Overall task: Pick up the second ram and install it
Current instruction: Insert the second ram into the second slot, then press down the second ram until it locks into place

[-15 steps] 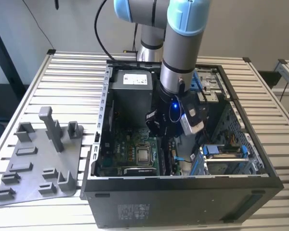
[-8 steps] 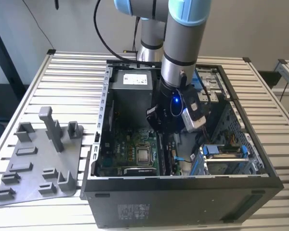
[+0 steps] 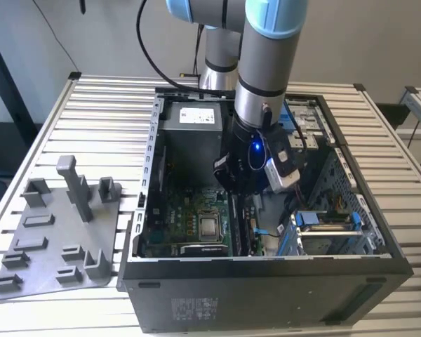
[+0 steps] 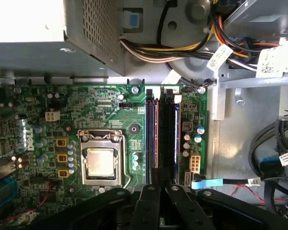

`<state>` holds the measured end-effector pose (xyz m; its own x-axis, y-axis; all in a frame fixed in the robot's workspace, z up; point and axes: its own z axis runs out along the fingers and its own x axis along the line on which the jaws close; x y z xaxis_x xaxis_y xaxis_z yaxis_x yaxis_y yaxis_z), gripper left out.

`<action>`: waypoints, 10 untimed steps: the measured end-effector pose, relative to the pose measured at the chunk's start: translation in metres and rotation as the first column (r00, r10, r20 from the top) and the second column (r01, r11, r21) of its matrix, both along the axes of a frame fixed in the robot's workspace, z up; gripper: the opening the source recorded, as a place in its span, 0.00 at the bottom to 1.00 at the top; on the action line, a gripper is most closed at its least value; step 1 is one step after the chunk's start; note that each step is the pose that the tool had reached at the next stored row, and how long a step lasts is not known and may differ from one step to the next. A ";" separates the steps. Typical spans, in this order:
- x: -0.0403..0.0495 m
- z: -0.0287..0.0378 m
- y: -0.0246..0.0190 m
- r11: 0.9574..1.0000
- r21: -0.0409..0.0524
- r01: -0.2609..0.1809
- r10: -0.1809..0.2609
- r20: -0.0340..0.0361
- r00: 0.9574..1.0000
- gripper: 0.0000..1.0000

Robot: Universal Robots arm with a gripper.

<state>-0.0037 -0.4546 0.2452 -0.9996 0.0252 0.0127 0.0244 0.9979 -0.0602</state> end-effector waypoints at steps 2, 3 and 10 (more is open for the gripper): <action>0.0000 0.0000 0.0000 1.000 0.000 0.000 0.000 0.000 1.000 0.11; 0.0000 0.0000 0.0000 1.000 0.001 0.000 0.000 0.000 1.000 0.11; 0.0000 0.0000 0.0000 1.000 0.002 0.000 0.000 0.000 1.000 0.11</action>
<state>-0.0037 -0.4546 0.2452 -0.9996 0.0252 0.0128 0.0244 0.9980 -0.0580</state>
